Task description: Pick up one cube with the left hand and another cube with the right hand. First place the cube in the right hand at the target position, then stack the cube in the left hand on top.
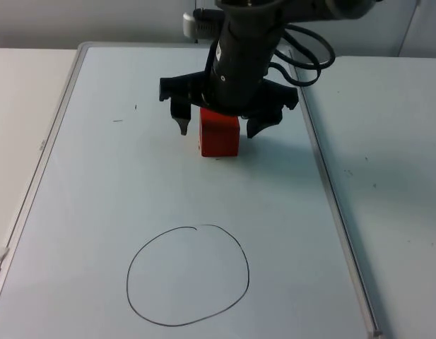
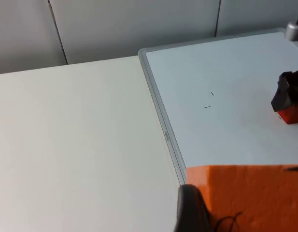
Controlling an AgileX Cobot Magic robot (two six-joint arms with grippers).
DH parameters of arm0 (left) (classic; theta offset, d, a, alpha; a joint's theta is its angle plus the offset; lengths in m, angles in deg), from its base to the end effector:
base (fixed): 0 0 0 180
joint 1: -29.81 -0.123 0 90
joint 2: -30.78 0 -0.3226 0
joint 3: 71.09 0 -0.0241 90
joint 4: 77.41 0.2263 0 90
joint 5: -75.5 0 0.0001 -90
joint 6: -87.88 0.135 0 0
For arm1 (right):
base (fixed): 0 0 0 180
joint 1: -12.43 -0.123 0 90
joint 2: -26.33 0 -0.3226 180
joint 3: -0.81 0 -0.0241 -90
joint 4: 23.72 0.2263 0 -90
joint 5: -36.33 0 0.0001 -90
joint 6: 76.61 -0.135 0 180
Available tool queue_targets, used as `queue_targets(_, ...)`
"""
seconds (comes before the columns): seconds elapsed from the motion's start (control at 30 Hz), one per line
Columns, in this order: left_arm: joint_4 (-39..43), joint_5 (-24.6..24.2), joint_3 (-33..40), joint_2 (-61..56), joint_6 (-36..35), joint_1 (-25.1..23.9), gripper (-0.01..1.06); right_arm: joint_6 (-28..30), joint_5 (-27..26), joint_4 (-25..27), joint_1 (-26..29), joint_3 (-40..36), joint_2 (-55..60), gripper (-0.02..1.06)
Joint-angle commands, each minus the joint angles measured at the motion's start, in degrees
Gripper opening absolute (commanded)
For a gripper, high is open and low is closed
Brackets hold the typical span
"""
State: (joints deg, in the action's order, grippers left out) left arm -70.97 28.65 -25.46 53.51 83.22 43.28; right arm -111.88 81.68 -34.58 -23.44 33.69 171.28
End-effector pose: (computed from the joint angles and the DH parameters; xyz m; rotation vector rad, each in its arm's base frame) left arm 0.0277 0.0047 0.2965 0.1790 1.9988 -0.0709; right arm 0.4444 0.2990 0.1225 -0.1594 2.7216 0.1369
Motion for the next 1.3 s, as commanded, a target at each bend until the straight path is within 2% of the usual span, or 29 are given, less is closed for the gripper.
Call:
queue_targets(0.0,0.17,0.73,0.17,-0.44,-0.25,0.47,0.0,-0.43,-0.81,-0.94,0.0,0.58,-0.11,0.83)
queue_targets(0.03,0.17,0.73,0.17,-0.44,-0.25,0.47,0.0,-0.69,-0.81,-1.36,0.0,0.58,-0.11,0.81)
queue_targets(0.1,0.17,0.73,0.17,-0.44,-0.25,0.47,0.0,-0.69,-0.81,-1.49,0.0,0.58,-0.11,0.69)
queue_targets(0.13,0.17,0.73,0.17,-0.44,-0.25,0.47,0.0,-0.69,-0.81,-1.49,0.0,0.58,-0.11,0.69)
queue_targets(0.23,0.1,0.73,0.17,-0.44,-0.14,0.47,0.0,-1.39,-0.66,-2.56,0.0,0.58,-0.11,0.45)
queue_targets(0.3,0.1,0.73,0.17,-0.44,-0.14,0.47,0.0,-2.04,-0.18,-2.56,0.0,0.58,-0.11,0.26)
queue_targets(0.33,0.1,0.73,0.17,-0.44,-0.14,0.47,0.0,-2.04,-0.18,-2.56,0.0,0.58,-0.11,0.26)
queue_targets(0.4,0.1,0.73,0.17,-0.44,-0.14,0.47,0.0,-1.91,0.38,-2.66,0.0,0.58,-0.76,0.05)
queue_targets(0.43,0.1,0.73,0.17,-0.44,-0.14,0.47,0.0,-1.54,0.36,-2.79,0.0,0.58,-2.02,0.0)
queue_targets(0.5,0.1,0.73,0.17,-0.44,-0.14,0.47,0.0,-0.36,0.36,-2.79,0.0,0.58,-3.0,0.0)
queue_targets(0.6,0.1,0.73,0.17,-0.44,-0.14,0.47,0.0,4.39,0.64,-3.5,0.0,0.58,-8.7,0.0)
queue_targets(0.67,0.1,0.73,0.17,-0.44,-0.01,0.47,0.0,5.04,1.14,-4.78,0.0,0.58,-10.85,0.0)
queue_targets(0.8,0.1,0.62,0.17,-0.44,-0.01,0.47,0.0,11.83,3.29,-5.69,0.0,0.58,-22.35,0.0)
queue_targets(0.83,0.1,0.62,0.17,-0.44,-0.01,0.47,0.0,11.83,3.29,-5.69,0.0,0.58,-22.35,0.0)
queue_targets(0.97,0.1,0.62,0.17,-0.44,-0.01,0.47,0.0,19.36,6.78,-5.22,0.0,0.58,-35.76,0.0)
queue_targets(1.1,0.1,0.62,0.17,-0.44,-0.01,0.47,0.0,22.94,10.39,-5.2,0.0,0.45,-43.06,0.0)
queue_targets(1.17,0.21,0.62,0.21,-0.44,-0.01,0.47,0.0,25.97,13.58,-3.86,0.0,0.45,-47.37,0.0)
queue_targets(1.27,0.2,0.62,0.48,-0.44,-0.01,0.47,0.0,29.31,15.31,-1.06,0.0,-0.3,-51.06,0.0)
